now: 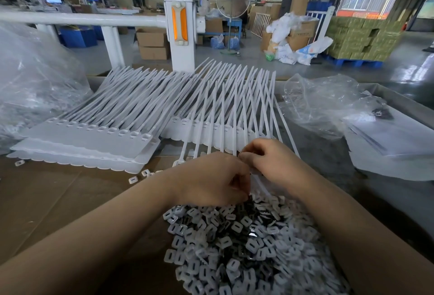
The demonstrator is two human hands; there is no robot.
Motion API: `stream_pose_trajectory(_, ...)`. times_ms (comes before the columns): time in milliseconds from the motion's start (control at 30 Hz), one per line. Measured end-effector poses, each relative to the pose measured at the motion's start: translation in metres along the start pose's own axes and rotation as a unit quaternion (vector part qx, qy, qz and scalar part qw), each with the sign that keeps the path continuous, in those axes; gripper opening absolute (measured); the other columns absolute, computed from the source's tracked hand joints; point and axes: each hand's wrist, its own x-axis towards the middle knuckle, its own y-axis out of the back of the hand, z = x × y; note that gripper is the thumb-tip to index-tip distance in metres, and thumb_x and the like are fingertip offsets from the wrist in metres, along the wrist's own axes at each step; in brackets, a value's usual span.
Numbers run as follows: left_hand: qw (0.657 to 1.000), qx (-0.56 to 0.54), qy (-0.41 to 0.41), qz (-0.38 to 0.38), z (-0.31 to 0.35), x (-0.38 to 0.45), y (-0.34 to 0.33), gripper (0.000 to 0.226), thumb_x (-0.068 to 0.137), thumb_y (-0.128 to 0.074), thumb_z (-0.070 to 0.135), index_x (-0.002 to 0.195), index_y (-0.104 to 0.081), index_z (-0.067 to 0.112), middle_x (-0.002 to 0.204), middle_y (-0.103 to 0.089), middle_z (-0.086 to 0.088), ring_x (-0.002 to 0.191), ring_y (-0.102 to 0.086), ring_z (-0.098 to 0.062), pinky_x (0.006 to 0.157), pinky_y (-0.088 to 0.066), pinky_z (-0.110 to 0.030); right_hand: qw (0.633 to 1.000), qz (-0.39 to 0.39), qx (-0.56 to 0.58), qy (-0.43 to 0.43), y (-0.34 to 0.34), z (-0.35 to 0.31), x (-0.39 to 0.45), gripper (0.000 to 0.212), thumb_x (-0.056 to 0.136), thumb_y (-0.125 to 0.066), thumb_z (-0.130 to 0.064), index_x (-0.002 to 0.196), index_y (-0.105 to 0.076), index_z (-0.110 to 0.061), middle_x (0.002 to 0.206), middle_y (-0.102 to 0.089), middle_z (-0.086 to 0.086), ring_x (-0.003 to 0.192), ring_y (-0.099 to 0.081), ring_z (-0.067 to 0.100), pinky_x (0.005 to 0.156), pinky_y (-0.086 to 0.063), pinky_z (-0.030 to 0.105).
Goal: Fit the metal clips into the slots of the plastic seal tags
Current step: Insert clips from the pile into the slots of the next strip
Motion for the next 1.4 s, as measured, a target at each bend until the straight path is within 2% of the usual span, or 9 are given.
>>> stream_pose_trajectory(100, 1.000, -0.010, 0.005, -0.007, 0.001, -0.001, 0.000, 0.010, 0.087, -0.067, 0.036, 0.094, -0.066, 0.028, 0.087, -0.063, 0.015, 0.082, -0.057, 0.002, 0.071, -0.045, -0.010, 1.000, -0.001, 0.006, -0.001, 0.000, 0.000, 0.000, 0.008, 0.095, -0.064, -0.032, 0.088, -0.068, -0.029, 0.087, -0.070, -0.008, 0.082, -0.068, 0.010, 0.083, -0.056, 0.038)
stream_pose_trajectory(333, 1.000, -0.010, 0.012, -0.010, 0.002, 0.001, -0.002, 0.005, 0.086, -0.070, 0.035, 0.087, -0.065, 0.032, 0.085, -0.063, 0.015, 0.081, -0.056, 0.004, 0.070, -0.045, -0.010, 1.000, -0.002, 0.005, 0.001, 0.000, -0.001, -0.001, 0.009, 0.095, -0.063, -0.031, 0.087, -0.068, -0.029, 0.086, -0.071, -0.008, 0.081, -0.068, 0.010, 0.084, -0.056, 0.040)
stream_pose_trajectory(600, 0.988, -0.149, 0.034, 0.005, -0.004, 0.000, 0.005, 0.006, 0.083, -0.075, 0.024, 0.083, -0.071, 0.029, 0.081, -0.070, 0.015, 0.073, -0.063, 0.005, 0.067, -0.047, -0.010, 1.000, -0.002, 0.013, 0.001, 0.000, 0.000, -0.002, 0.009, 0.095, -0.063, -0.031, 0.088, -0.068, -0.029, 0.083, -0.071, -0.008, 0.078, -0.068, 0.009, 0.080, -0.057, 0.038)
stream_pose_trajectory(700, 0.969, -0.236, 0.068, 0.017, -0.008, -0.001, 0.012, 0.006, 0.084, -0.074, 0.021, 0.083, -0.072, 0.026, 0.082, -0.074, 0.005, 0.071, -0.067, -0.004, 0.067, -0.054, -0.017, 1.000, 0.014, 0.023, 0.011, 0.000, -0.001, -0.004, 0.011, 0.095, -0.063, -0.032, 0.085, -0.067, -0.032, 0.076, -0.070, -0.012, 0.070, -0.066, 0.004, 0.069, -0.051, 0.030)
stream_pose_trajectory(767, 0.948, -0.294, 0.107, 0.056, -0.015, -0.001, 0.019, 0.005, 0.084, -0.073, 0.018, 0.085, -0.073, 0.023, 0.080, -0.075, 0.002, 0.068, -0.065, -0.005, 0.063, -0.050, -0.018, 0.998, 0.039, 0.032, 0.026, 0.002, -0.004, -0.004, 0.012, 0.094, -0.064, -0.031, 0.083, -0.068, -0.032, 0.074, -0.069, -0.011, 0.068, -0.065, 0.008, 0.063, -0.049, 0.028)
stream_pose_trajectory(867, 0.890, -0.408, 0.179, 0.093, -0.025, -0.002, 0.025, 0.003, 0.085, -0.071, 0.012, 0.086, -0.073, 0.013, 0.073, -0.072, -0.001, 0.060, -0.058, -0.007, 0.055, -0.042, -0.018, 0.993, 0.058, 0.085, 0.065, 0.004, -0.007, -0.005, 0.007, 0.091, -0.068, -0.023, 0.086, -0.070, -0.028, 0.077, -0.070, -0.004, 0.068, -0.064, 0.014, 0.063, -0.051, 0.027)
stream_pose_trajectory(1000, 0.831, -0.500, 0.227, 0.092, -0.031, -0.002, 0.028, 0.009, 0.090, -0.065, 0.009, 0.084, -0.072, 0.007, 0.069, -0.068, -0.004, 0.051, -0.054, -0.008, 0.045, -0.040, -0.016, 0.982, 0.037, 0.108, 0.149, 0.006, -0.010, -0.010, 0.019, 0.085, -0.074, -0.011, 0.083, -0.070, -0.029, 0.078, -0.069, -0.003, 0.064, -0.059, 0.001, 0.061, -0.046, 0.012)
stream_pose_trajectory(1200, 0.832, -0.494, 0.241, 0.078, -0.028, -0.002, 0.027, 0.012, 0.090, -0.065, 0.011, 0.083, -0.072, 0.006, 0.064, -0.063, -0.002, 0.051, -0.050, -0.009, 0.045, -0.038, -0.017, 0.976, 0.034, 0.089, 0.197, 0.004, -0.012, -0.011, 0.019, 0.080, -0.079, -0.017, 0.086, -0.073, -0.034, 0.078, -0.070, -0.006, 0.075, -0.062, 0.004, 0.075, -0.043, 0.012)
stream_pose_trajectory(1400, 0.833, -0.495, 0.237, 0.068, -0.027, -0.002, 0.026, 0.010, 0.090, -0.065, 0.012, 0.085, -0.071, 0.005, 0.062, -0.062, -0.001, 0.050, -0.050, -0.008, 0.047, -0.038, -0.017, 0.976, 0.043, 0.075, 0.198, 0.003, -0.012, -0.012, 0.008, 0.082, -0.077, -0.025, 0.086, -0.076, -0.032, 0.082, -0.072, -0.009, 0.083, -0.064, 0.008, 0.081, -0.052, 0.031)
